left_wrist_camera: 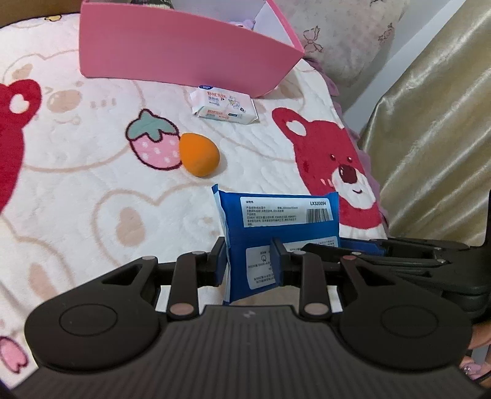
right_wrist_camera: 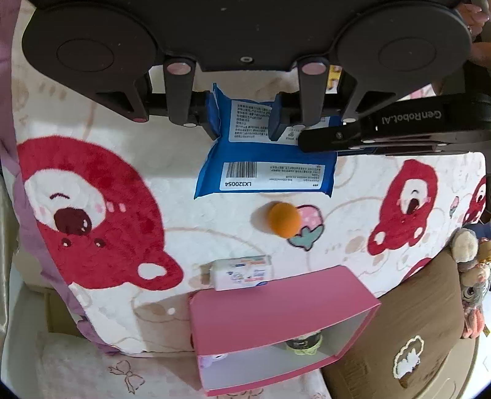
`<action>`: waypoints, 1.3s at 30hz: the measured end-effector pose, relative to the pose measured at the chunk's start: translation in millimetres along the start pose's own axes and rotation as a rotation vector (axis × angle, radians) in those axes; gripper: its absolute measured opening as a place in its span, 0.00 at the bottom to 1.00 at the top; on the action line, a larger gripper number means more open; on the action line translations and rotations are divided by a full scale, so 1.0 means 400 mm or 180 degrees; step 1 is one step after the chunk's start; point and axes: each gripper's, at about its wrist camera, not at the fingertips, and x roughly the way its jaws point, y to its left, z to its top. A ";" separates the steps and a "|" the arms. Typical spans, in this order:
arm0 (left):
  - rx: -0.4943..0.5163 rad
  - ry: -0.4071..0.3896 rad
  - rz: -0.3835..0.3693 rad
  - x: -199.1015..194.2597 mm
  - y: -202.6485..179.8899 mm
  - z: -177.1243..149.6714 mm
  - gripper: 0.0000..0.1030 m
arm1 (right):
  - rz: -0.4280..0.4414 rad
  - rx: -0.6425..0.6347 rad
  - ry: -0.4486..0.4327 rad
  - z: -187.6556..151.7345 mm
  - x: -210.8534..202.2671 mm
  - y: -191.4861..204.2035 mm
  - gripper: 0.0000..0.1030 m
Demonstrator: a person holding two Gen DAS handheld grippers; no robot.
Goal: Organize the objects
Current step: 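Lift the blue packet with the right tool and carry it over the pink box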
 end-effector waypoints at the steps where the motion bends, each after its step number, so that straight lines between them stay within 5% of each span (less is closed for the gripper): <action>1: -0.0003 0.0022 -0.0004 -0.016 0.002 -0.001 0.26 | 0.0017 0.0017 0.0018 0.000 -0.009 0.009 0.39; 12: -0.0068 -0.0058 -0.0221 -0.196 0.028 0.037 0.26 | 0.0102 -0.0268 -0.0137 0.027 -0.121 0.131 0.39; 22: 0.0208 -0.0380 -0.0057 -0.354 0.001 0.140 0.26 | 0.0182 -0.0646 -0.0446 0.115 -0.213 0.238 0.39; 39: 0.0369 -0.0516 -0.0047 -0.444 0.026 0.358 0.26 | 0.0279 -0.1077 -0.0779 0.319 -0.256 0.318 0.38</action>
